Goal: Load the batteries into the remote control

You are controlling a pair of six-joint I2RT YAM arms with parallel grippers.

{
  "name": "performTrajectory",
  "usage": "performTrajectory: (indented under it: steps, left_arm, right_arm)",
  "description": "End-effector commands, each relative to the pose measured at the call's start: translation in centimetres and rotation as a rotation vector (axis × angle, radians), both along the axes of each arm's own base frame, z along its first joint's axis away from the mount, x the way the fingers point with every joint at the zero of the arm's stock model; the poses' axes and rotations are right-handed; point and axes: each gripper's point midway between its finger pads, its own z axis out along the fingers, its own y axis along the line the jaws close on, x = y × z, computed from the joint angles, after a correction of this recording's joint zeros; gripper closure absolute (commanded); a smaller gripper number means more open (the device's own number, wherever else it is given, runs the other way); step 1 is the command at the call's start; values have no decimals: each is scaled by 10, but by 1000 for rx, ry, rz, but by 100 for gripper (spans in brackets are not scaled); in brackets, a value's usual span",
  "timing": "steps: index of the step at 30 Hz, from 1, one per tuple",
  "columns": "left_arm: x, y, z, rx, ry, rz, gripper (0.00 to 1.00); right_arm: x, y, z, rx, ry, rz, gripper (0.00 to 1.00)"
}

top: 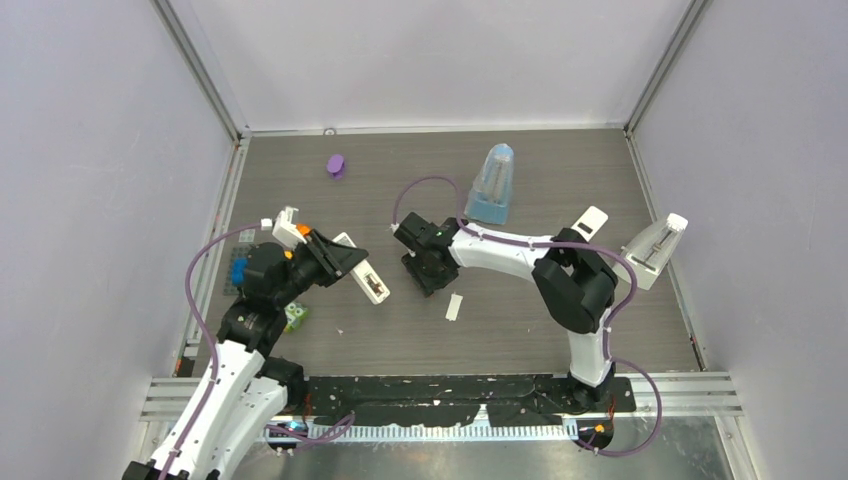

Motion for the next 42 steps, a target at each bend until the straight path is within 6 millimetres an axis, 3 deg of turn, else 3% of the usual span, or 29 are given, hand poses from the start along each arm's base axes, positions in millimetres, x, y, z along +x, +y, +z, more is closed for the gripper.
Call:
performTrajectory:
  steps: [1,15,19,22,24,27,28,29,30,31,32,33,34,35,36,37,38,39,40,42]
  left_arm:
    - [2,1,16,0,-72,-3,100]
    - [0,3,19,-1,-78,-1,100]
    - [-1,4,21,-2,-85,2,100]
    - [-2,4,22,-4,-89,3,100]
    - [-3,4,23,-6,-93,1,100]
    - [-5,3,25,-9,-99,-5,100]
    - [-5,3,27,-10,-103,-7,100]
    - [-6,3,28,-10,-107,-11,100]
    - [-6,2,29,-11,-109,-15,100]
    - [-6,2,31,-13,-114,-18,100]
    - [-7,1,32,-15,-117,-24,100]
    - [-8,1,34,-18,-122,-30,100]
    - [-8,0,36,-20,-126,-33,100]
    - [-9,0,38,-22,-131,-37,100]
    - [-9,-1,40,-25,-137,-43,100]
    - [-10,-2,42,-29,-145,-50,100]
    - [-10,-4,44,-37,-152,-58,100]
    - [-11,-5,47,-45,-161,-69,100]
    - [-13,-9,50,-56,-172,-92,100]
    - [-17,-15,58,-82,-206,-140,100]
  right_arm:
    - [6,10,6,13,-15,35,56]
    - [9,15,-11,-10,16,42,67]
    - [9,14,-12,-11,33,29,74]
    - [9,14,-11,-12,40,26,89]
    - [10,12,-7,-10,30,19,93]
    - [13,10,12,23,-23,4,94]
    - [14,11,29,61,-52,4,95]
    - [12,10,33,81,-65,9,95]
    - [11,13,57,146,-97,30,95]
    - [8,14,60,181,-112,47,95]
    - [0,19,87,275,-133,96,95]
    - [-4,20,91,321,-153,120,95]
    - [-13,23,116,405,-182,172,95]
    - [-19,24,120,449,-193,206,95]
    - [-30,26,141,524,-212,272,95]
    - [-36,28,145,561,-217,307,95]
    - [-50,29,165,633,-226,377,95]
    - [-58,31,169,668,-231,415,95]
    - [-68,32,188,735,-256,479,95]
    - [-89,33,207,809,-272,576,95]
